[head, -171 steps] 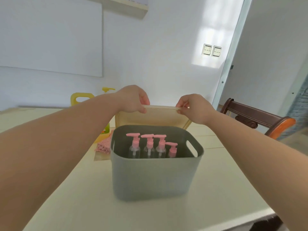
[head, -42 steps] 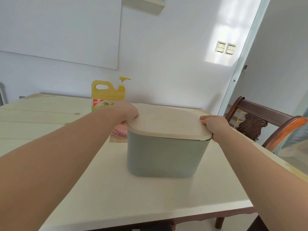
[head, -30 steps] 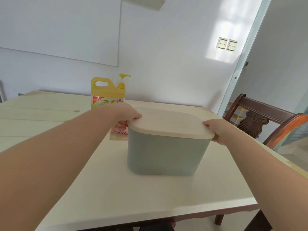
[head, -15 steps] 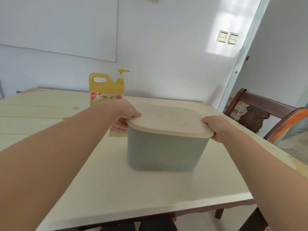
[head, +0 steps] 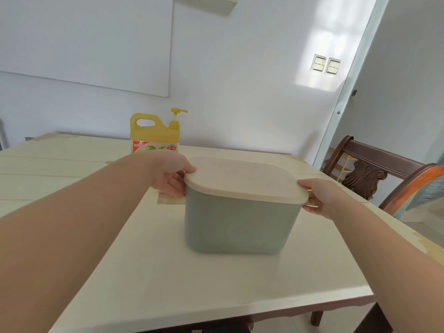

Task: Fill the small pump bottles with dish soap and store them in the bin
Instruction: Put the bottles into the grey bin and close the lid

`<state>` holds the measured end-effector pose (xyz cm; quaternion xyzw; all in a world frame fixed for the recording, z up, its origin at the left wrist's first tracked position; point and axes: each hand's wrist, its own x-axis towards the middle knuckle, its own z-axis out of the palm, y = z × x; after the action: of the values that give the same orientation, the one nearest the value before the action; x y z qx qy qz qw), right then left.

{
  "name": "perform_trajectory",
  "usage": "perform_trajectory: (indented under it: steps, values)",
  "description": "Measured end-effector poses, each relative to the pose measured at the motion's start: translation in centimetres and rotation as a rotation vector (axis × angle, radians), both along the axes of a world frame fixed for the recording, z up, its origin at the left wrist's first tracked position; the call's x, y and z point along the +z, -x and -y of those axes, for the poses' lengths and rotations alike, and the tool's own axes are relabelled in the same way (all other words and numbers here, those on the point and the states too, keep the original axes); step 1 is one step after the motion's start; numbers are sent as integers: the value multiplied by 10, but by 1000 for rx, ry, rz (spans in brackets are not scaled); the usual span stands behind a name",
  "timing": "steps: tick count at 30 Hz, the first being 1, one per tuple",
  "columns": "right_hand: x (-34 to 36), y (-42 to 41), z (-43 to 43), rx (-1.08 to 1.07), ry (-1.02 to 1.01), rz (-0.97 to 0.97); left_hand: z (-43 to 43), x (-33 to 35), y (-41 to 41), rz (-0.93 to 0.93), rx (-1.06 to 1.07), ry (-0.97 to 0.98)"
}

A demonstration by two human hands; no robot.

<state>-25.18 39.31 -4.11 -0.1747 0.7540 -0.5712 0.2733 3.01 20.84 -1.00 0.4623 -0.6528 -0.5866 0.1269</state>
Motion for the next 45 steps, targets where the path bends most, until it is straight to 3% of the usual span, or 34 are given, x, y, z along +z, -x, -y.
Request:
perform_trajectory:
  steps: [16,30,45]
  values:
    - [5,44,14,-199,254,120,18,1,69,-187,-4,-69]
    - [15,80,96,-7,402,161,81,18,115,-349,159,-39]
    - [-13,115,190,8,397,182,153,-11,148,-468,295,-39]
